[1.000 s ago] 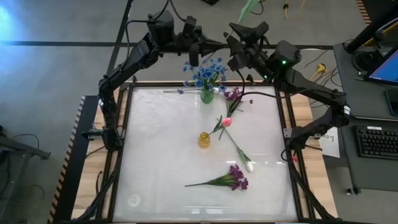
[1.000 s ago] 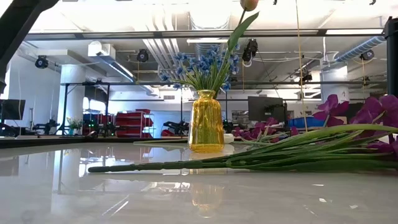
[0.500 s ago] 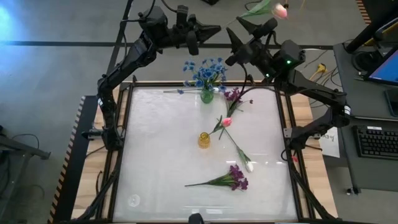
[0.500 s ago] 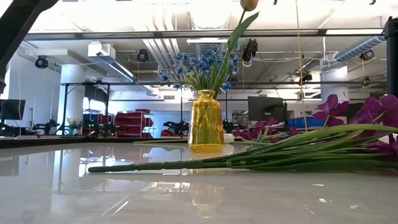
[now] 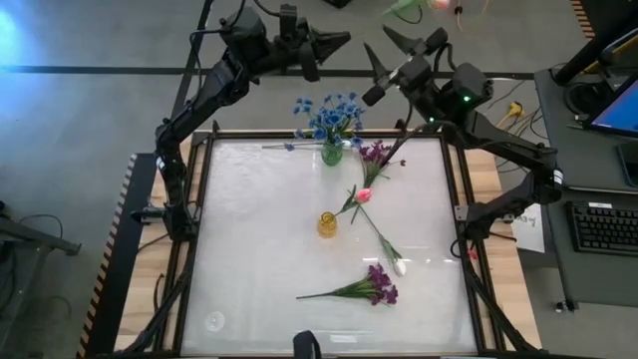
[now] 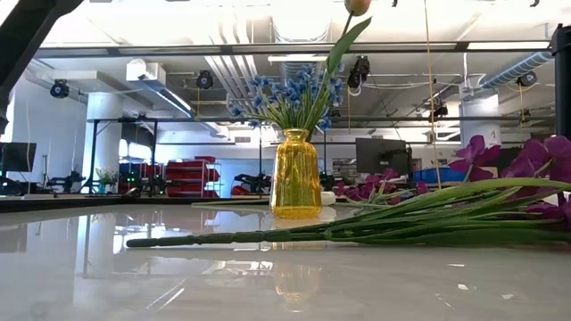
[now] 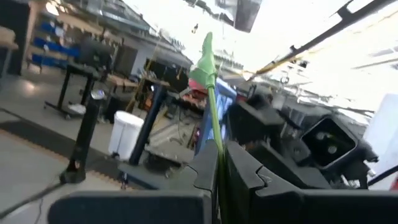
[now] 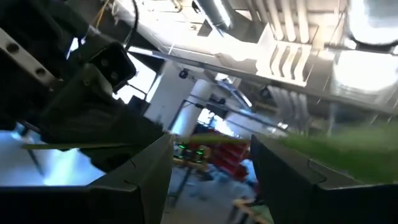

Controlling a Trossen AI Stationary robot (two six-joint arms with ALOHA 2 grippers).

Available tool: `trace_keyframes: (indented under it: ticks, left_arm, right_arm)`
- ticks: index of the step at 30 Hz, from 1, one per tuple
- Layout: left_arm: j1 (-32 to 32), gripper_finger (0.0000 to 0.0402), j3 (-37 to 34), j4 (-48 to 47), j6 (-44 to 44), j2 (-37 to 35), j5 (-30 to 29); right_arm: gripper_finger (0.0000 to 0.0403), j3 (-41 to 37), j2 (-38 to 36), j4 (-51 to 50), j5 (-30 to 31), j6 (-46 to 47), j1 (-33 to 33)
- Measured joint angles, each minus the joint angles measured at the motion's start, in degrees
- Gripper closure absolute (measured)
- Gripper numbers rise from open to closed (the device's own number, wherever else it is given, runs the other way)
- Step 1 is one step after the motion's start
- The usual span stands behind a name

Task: Sort flowers into vase by color
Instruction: Put the pink flower into the yellow vase

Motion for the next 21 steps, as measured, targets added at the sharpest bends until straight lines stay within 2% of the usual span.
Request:
trace_keyframes:
  ticks: [8, 11, 16, 21]
  left_arm:
    - [0.6, 0.0401, 0.0, 4.7, -0.9, 0.0, -1.4]
    - [0.7, 0.0401, 0.0, 6.8, 0.1, 0.0, 2.2]
    - [0.0, 0.0401, 0.1, 9.1, 3.3, -0.1, 11.4]
    - [-2.2, 0.0401, 0.1, 9.0, 4.5, -0.1, 13.5]
  right_arm:
    - [0.0195, 0.0, -0.1, -0.7, -0.5, 12.8, 0.0]
    - [0.0195, 0.0, -0.6, -2.9, -1.6, 19.2, -0.2]
    - [0.0195, 0.0, -2.8, -4.0, -18.1, 37.5, -3.7]
    - [0.0195, 0.0, -2.8, -1.9, -29.3, 53.2, -8.8]
